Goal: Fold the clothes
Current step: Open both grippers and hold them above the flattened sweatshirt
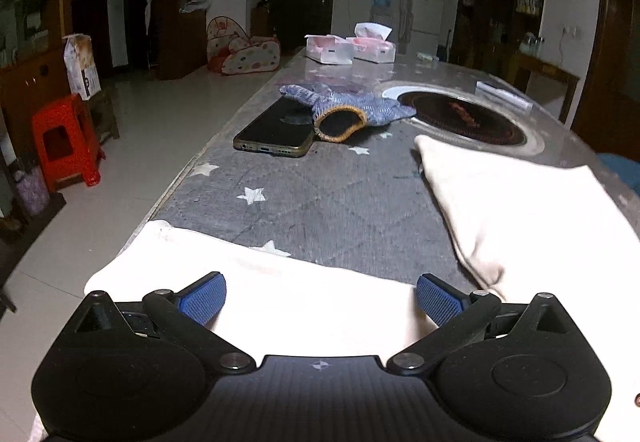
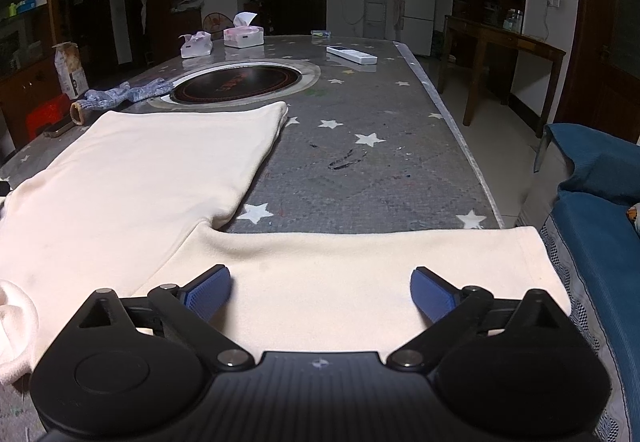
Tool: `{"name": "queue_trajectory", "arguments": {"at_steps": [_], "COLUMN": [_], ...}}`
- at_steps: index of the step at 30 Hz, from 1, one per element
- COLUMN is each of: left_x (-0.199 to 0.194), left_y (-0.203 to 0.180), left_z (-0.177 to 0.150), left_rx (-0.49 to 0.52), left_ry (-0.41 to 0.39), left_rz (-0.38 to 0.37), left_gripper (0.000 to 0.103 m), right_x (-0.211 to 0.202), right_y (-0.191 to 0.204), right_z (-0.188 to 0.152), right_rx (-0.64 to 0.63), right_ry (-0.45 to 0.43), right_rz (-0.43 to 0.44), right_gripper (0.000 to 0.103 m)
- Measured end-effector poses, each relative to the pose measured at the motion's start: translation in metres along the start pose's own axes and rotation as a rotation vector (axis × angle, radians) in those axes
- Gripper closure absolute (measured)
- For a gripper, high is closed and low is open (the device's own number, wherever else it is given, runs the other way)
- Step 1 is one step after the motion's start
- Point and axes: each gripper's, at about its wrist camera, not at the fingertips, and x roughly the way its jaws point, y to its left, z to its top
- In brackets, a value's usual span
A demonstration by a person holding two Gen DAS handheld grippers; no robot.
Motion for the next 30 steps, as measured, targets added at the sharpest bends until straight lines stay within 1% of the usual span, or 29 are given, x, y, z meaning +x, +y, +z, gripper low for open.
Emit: {"name": "queue_trajectory", "arguments": {"at_steps": [3,20,29,30], "left_x": [0.002,0.003,-0.002,-0.009], "left_y": [-0.002,-0.005,-0.004,-0.007], "left_z": [-0.001,-0.001,-0.002,-0.003], "left_rx": [0.021,0.042,0.032,0.038], "left_ry": [0.006,0.003,-0.001,-0.015], "left_rz": [0.015,0.028,0.021,-0.002], "left_gripper": [0.0,0.0,0.0,0.0], "right_x": [0.0,0.001,0.0,-0.002], "right_y": [0.0,0.001,0.002,0.003], "right_z": [0.0,0.0,0.0,0.0], "right_rx": [0.0,-0.003,-0.008,-0.013], "right_ry": [0.0,0.005,-0.003,-0.006], "right_rz": [-0.001,0.002,-0.003,-0.004], "right_gripper": [0.005,0.0,0.0,0.0]}}
